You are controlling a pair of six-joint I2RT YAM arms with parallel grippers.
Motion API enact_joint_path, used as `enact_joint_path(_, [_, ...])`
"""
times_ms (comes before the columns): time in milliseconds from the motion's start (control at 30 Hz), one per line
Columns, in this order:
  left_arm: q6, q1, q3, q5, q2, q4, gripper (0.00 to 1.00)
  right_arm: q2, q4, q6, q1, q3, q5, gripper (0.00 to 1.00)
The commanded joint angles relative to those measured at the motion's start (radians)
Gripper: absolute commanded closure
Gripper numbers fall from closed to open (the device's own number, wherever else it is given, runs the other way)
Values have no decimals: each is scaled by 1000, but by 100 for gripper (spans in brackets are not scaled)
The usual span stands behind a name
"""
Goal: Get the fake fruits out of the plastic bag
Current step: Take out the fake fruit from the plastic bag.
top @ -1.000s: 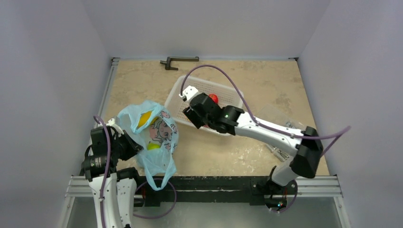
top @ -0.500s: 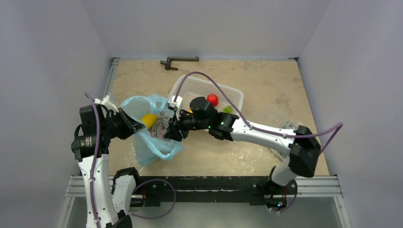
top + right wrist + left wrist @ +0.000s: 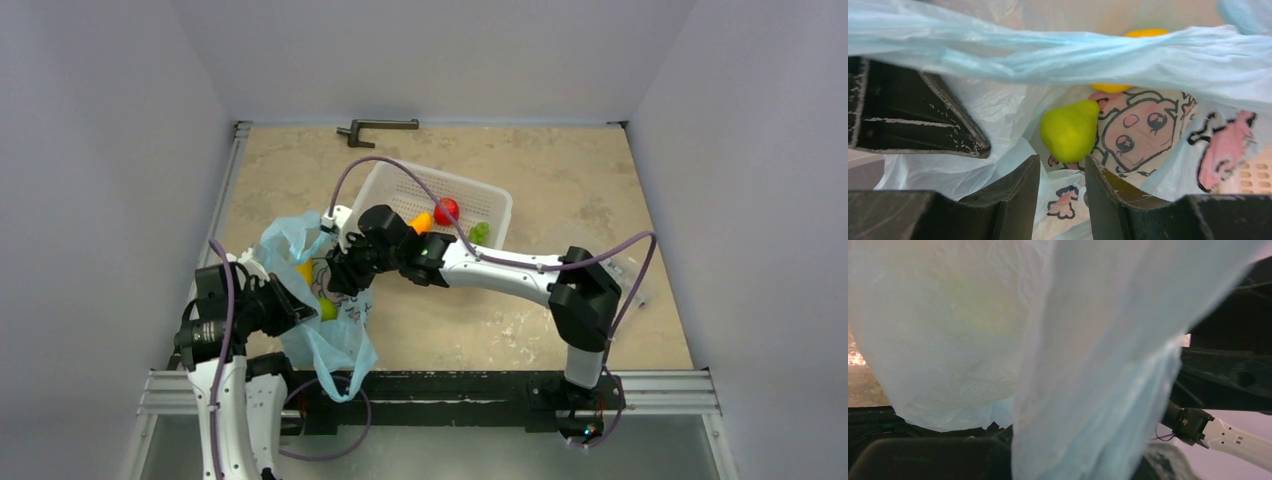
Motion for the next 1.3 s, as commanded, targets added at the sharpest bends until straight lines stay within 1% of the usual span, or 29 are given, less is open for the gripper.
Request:
enact_joint_path(0, [25, 7, 11, -17, -30, 1, 100, 30, -15, -38, 44, 59, 87, 60])
enact_joint_path(133, [22, 6, 0, -17, -37, 5, 100, 67, -5, -57, 71, 76, 115, 58])
enact_joint_path(233, [18, 6, -3, -22, -45, 7, 100, 102, -1, -56, 89, 98, 159, 59])
enact_joint_path(267, [18, 7, -3, -23, -48, 9, 100, 114, 0, -49, 93, 105, 200, 61])
enact_joint_path(333, [18, 7, -4, -25, -51, 10, 100, 144, -8, -33, 94, 129, 237, 66])
enact_joint_path(367, [17, 7, -7, -28, -54, 10, 100, 160, -23, -28, 94, 151, 248, 67])
enact_joint_path(500, [14, 7, -14, -31, -62, 18, 100, 218, -74, -48, 94, 218, 254, 65])
enact_joint_path(567, [12, 7, -12, -31, -65, 24, 100, 242, -91, -80, 94, 235, 229, 61])
enact_joint_path(667, [-2, 7, -9, -39, -74, 47, 100, 271, -121, -162, 94, 255, 148, 55])
enact_joint_path(767, [-11, 8, -13, -35, -75, 65, 100, 279, -139, -238, 96, 256, 43, 47])
enact_joint_path(933, [-12, 8, -16, -41, -99, 63, 100, 273, -148, -283, 107, 241, -65, 34])
enact_joint_path(1067, [-14, 8, -17, -42, -102, 62, 100, 285, -148, -295, 120, 227, -42, 25])
enact_joint_path(1200, [-18, 8, -17, -48, -108, 60, 100, 314, -138, -303, 128, 220, 16, 21])
enact_joint_path(1233, [-18, 8, -18, -50, -109, 59, 100, 322, -136, -306, 130, 220, 27, 15])
enact_joint_path(1267, [-19, 8, -18, -51, -108, 59, 100, 326, -126, -305, 132, 213, 34, 13])
